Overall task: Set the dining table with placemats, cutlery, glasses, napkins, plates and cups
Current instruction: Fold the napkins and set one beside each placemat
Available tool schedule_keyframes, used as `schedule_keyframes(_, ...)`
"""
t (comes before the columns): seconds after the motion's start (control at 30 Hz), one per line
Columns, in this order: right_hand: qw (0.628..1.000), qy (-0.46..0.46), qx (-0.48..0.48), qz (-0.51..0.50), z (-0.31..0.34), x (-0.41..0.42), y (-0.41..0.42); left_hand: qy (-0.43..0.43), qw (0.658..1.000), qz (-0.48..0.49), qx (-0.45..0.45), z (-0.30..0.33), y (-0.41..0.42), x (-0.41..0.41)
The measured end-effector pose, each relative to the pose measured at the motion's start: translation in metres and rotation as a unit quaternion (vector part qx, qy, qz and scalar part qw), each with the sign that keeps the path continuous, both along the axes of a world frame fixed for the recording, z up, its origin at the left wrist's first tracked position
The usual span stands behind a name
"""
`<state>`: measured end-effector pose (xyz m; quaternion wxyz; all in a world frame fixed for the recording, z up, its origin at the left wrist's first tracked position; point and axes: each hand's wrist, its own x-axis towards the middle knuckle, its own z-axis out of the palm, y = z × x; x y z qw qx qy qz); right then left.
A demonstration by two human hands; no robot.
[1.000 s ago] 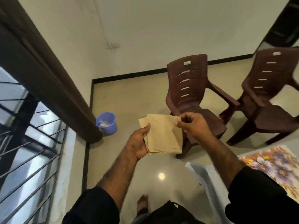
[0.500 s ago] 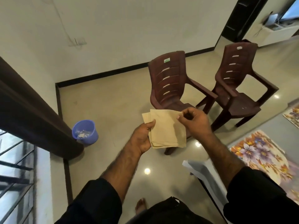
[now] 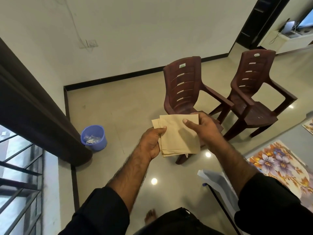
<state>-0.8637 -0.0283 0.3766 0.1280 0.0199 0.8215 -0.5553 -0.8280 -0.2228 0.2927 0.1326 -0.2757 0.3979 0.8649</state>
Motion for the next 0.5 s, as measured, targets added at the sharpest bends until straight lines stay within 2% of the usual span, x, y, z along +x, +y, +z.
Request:
schedule_keyframes(0.2, 0.987, -0.092, -0.119, -0.051, 0.001, -0.001, 0.008, 0.005, 1.000, -0.009, -0.012, 0.005, -0.003, 0.001)
schedule_keyframes(0.5, 0.988, -0.073, -0.135, -0.024, -0.001, -0.006, 0.014, 0.013, 0.999, -0.018, -0.035, 0.010, -0.005, 0.001)
